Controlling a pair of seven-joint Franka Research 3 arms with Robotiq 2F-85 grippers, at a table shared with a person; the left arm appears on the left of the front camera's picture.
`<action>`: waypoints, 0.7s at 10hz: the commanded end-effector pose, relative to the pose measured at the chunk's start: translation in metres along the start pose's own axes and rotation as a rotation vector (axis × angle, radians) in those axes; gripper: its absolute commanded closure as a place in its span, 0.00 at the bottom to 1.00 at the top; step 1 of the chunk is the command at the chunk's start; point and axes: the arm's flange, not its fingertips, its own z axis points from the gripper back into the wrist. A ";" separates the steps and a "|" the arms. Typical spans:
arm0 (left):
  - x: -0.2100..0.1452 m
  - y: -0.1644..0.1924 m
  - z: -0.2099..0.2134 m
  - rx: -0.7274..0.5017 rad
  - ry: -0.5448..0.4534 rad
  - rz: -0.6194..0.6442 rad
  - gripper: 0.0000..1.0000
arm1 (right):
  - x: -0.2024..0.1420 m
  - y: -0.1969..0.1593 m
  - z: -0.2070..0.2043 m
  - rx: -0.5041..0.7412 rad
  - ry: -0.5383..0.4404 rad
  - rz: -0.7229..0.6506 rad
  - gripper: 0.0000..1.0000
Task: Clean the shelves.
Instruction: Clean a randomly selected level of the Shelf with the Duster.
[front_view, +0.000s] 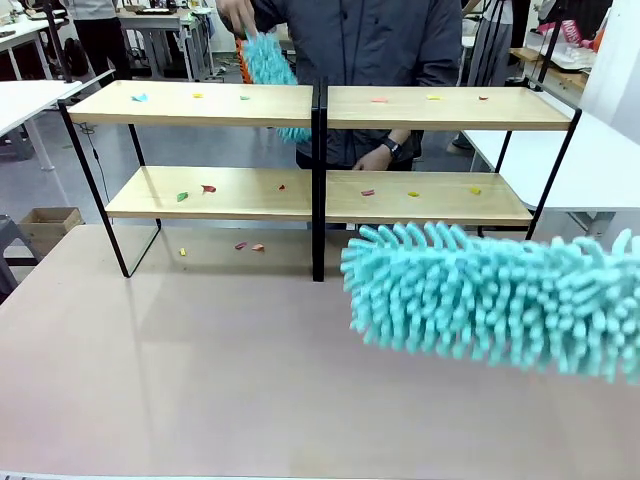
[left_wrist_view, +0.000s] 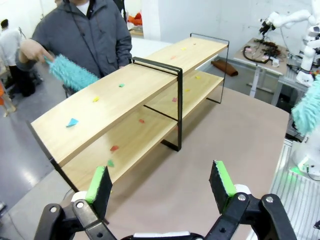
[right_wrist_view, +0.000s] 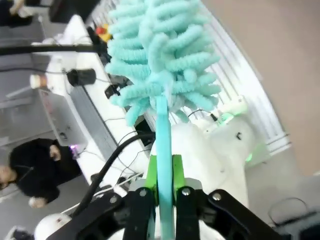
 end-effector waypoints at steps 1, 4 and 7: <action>-0.001 0.000 -0.001 -0.006 -0.002 -0.001 0.00 | -0.020 -0.009 0.039 -0.006 -0.124 -0.066 0.88; -0.001 0.000 -0.001 -0.006 -0.002 -0.001 0.00 | 0.036 0.007 -0.023 -0.114 0.068 -0.014 0.88; -0.001 0.000 -0.001 -0.006 -0.002 -0.001 0.00 | 0.124 0.005 -0.089 -0.198 0.022 -0.059 0.88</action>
